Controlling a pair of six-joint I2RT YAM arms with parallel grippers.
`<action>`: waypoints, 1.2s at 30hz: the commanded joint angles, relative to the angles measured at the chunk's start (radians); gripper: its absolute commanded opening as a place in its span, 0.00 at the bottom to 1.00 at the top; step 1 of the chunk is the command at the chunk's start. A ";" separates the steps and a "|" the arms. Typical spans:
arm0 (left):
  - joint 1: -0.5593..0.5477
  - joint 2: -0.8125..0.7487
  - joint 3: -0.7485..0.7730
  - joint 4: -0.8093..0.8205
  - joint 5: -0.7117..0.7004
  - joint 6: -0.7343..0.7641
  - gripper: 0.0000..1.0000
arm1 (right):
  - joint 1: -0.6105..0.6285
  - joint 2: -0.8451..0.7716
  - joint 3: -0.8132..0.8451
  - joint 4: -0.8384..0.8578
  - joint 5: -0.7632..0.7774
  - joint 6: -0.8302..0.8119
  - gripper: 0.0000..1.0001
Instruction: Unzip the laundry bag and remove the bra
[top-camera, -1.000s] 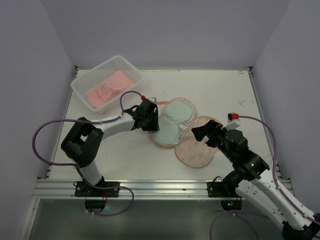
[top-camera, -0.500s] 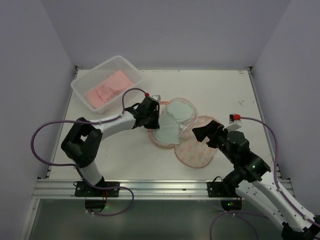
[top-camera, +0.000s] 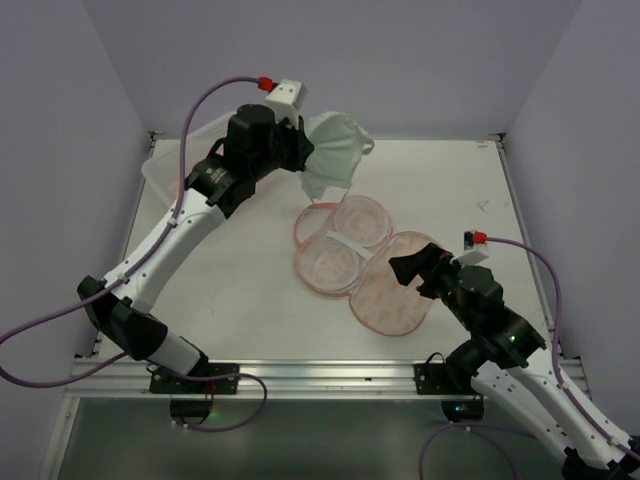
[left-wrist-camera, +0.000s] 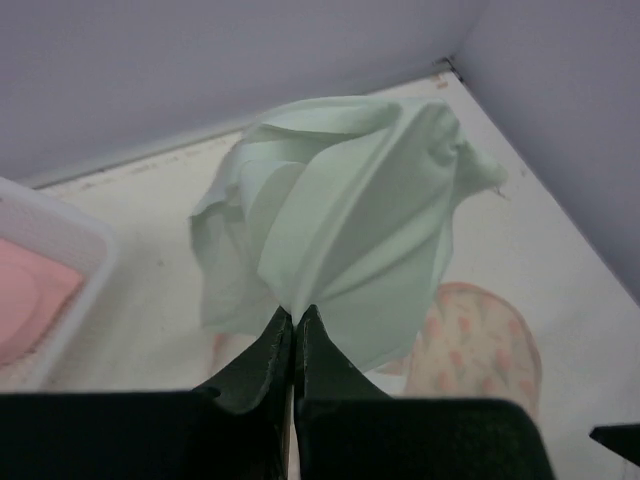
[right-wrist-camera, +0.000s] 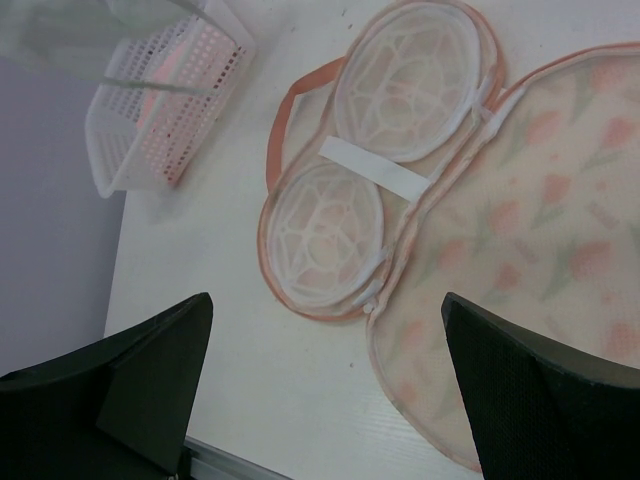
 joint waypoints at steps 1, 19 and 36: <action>0.134 -0.003 0.162 -0.098 0.010 0.101 0.00 | -0.003 -0.010 0.043 0.005 0.036 -0.014 0.98; 0.576 0.378 0.596 -0.290 0.165 0.276 0.00 | -0.001 0.058 0.076 0.007 -0.007 -0.048 0.98; 0.712 0.594 0.560 -0.495 0.136 0.409 0.00 | -0.003 0.180 0.168 -0.013 -0.060 -0.088 0.98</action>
